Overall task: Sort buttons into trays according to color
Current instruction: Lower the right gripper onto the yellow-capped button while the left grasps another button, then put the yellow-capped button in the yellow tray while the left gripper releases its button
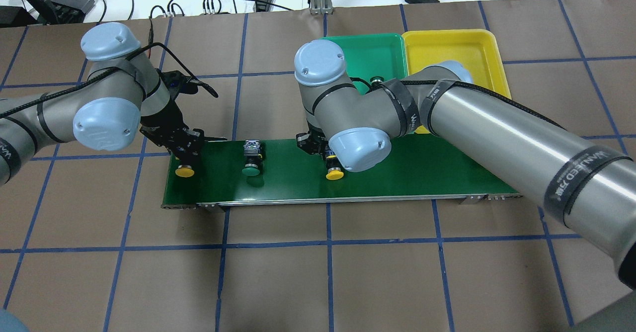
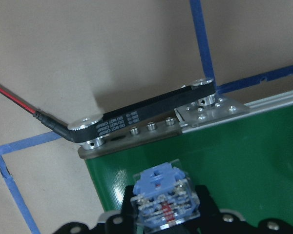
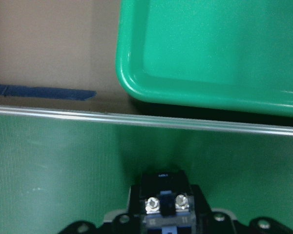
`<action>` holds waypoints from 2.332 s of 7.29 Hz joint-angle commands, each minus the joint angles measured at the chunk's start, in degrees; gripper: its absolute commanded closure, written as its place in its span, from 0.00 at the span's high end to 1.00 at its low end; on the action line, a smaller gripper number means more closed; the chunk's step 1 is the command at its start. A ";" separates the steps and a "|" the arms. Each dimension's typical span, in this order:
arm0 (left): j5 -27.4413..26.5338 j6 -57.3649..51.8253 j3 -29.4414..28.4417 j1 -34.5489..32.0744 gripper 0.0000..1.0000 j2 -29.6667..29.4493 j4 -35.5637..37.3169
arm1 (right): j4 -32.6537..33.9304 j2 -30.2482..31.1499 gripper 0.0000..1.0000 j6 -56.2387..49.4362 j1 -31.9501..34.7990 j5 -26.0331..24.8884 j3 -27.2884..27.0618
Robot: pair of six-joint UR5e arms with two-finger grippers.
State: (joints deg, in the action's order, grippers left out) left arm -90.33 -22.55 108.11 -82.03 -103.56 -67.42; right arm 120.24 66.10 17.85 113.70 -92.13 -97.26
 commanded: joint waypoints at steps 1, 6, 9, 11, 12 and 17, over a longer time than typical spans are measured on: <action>-0.55 -0.03 -1.23 -0.15 1.00 1.68 -0.17 | -0.27 0.87 0.00 -3.60 -0.93 -2.96 0.49; -0.81 0.58 -14.92 -0.15 1.00 9.76 -16.63 | -1.67 3.78 0.00 -24.13 -18.30 -3.32 4.70; -0.38 8.90 -13.90 -0.68 1.00 16.70 -22.03 | -0.97 0.63 0.00 -34.97 -26.66 -4.91 7.08; 0.33 12.53 -12.85 -1.03 1.00 18.03 -22.85 | 2.25 -2.27 0.00 -40.59 -29.23 -4.81 7.17; 0.42 12.45 -12.75 -1.03 1.00 18.56 -22.76 | 4.54 -4.46 0.00 -41.92 -30.28 -4.90 7.09; 2.77 12.88 -13.10 -1.82 1.00 17.86 -22.76 | 4.22 -4.23 1.00 -40.19 -30.12 -4.38 6.39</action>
State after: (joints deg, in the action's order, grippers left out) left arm -89.12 -9.72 95.13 -83.31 -85.69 -90.20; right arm 124.75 61.14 -23.15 83.05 -96.58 -90.50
